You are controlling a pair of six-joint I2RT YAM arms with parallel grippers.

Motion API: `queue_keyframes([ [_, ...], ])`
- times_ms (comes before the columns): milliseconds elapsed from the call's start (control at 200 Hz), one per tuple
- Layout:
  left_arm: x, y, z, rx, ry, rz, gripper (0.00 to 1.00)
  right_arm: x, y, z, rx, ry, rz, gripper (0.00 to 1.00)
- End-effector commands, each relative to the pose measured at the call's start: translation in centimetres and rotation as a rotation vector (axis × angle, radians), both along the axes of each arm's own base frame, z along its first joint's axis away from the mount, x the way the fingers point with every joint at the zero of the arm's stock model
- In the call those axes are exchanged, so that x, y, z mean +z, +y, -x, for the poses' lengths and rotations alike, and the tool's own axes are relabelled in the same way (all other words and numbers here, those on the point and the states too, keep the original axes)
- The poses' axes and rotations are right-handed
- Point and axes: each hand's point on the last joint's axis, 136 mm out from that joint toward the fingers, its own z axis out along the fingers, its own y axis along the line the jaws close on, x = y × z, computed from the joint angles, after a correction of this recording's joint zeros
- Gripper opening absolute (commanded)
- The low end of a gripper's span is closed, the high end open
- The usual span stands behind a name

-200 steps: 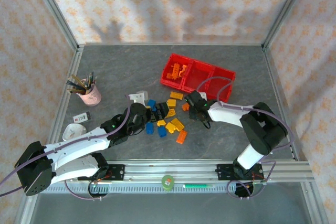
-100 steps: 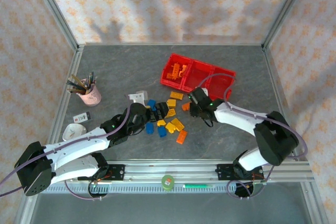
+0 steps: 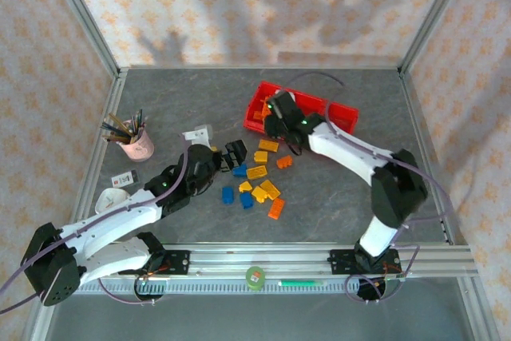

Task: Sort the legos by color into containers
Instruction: Place the lego in the container.

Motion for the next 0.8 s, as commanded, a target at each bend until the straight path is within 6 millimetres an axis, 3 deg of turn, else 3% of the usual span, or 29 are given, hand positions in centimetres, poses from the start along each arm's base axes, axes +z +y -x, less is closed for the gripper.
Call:
queue_keyframes([
  [0, 1.4, 0.8, -0.5, 0.000, -0.020, -0.012, 0.99, -0.5, 0.5, -3.3, -0.012, -0.015, 0.051, 0.35],
  [205, 1.1, 1.8, -1.0, 0.022, -0.015, -0.017, 0.99, -2.1, 1.2, -8.5, -0.048, -0.005, 0.100, 0.37],
  [400, 0.9, 2.0, -1.1, 0.024, -0.011, -0.017, 0.99, -0.6, 1.9, -10.0, -0.040, -0.018, 0.097, 0.52],
  [516, 1.2, 2.0, -1.0, 0.019, -0.016, -0.009, 0.99, 1.4, 2.0, -9.3, -0.027, -0.033, 0.065, 0.56],
  [656, 1.4, 1.8, -0.9, 0.010, -0.012, 0.000, 0.99, 3.2, 1.9, -6.5, -0.010, -0.056, 0.034, 0.60],
  [791, 1.4, 1.6, -0.5, -0.008, -0.003, 0.020, 0.99, 2.4, 0.8, -2.7, -0.022, -0.038, 0.037, 0.67],
])
